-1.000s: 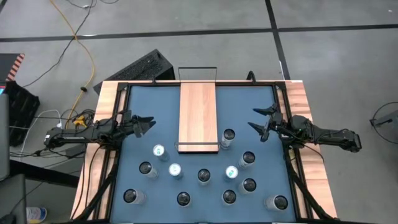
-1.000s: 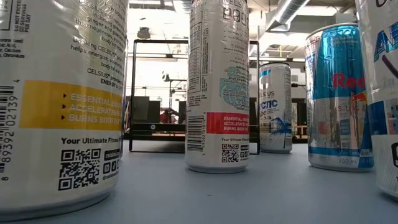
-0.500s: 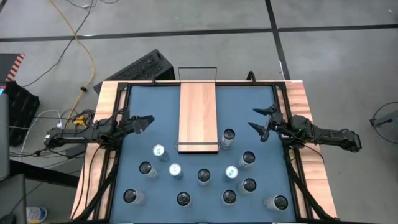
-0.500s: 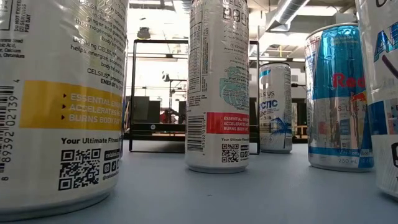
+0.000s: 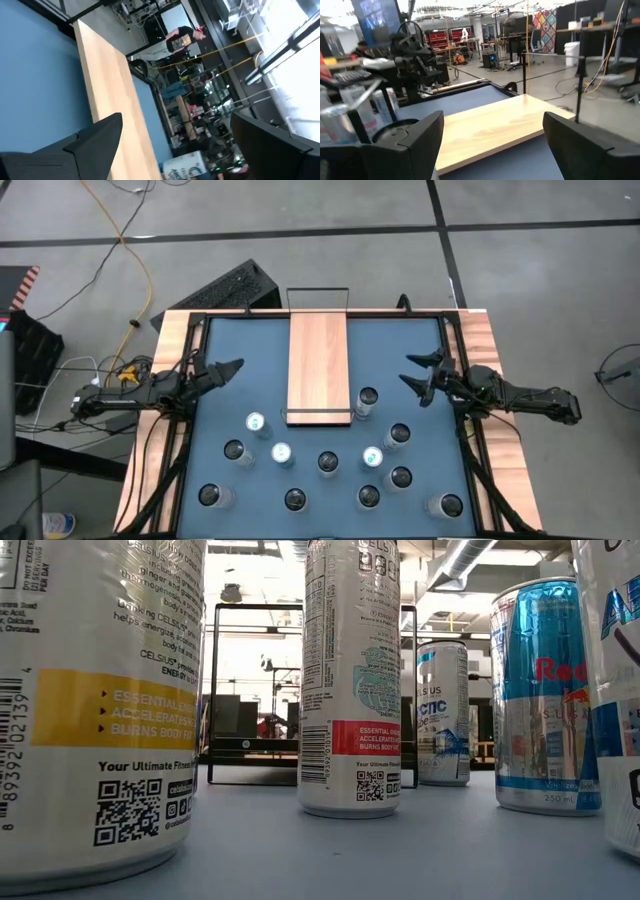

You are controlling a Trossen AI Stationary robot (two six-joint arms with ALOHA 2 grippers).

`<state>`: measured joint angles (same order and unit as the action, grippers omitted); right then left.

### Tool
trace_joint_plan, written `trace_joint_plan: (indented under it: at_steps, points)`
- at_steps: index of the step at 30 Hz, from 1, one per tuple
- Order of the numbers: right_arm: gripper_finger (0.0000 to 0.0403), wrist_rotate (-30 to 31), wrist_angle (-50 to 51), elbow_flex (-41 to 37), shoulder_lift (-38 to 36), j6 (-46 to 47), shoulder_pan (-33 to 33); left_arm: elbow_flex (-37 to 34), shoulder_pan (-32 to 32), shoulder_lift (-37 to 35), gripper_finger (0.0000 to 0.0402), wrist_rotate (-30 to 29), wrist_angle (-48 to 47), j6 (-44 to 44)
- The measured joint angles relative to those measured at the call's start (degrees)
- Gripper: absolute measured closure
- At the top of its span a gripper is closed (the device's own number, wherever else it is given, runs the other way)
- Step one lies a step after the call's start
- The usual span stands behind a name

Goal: Place canned beverage on shelf
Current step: Put the top white-blue soda can on the shelf

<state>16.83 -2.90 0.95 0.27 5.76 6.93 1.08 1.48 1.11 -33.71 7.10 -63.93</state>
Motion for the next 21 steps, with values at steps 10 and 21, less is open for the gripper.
trace_joint_plan:
  at_steps: [10, 21]
  points:
    - [0.0065, 1.3, -0.6, 0.0, 0.0, -1.1, 0.1, 2.0, 0.0, 0.0, 0.0042, 9.5, 18.3, 4.8]
    - [0.0065, 1.5, -8.5, -0.1, 0.0, 6.2, 0.1, 26.3, 0.0, 14.2, 0.0042, 12.0, 0.1, 17.5]
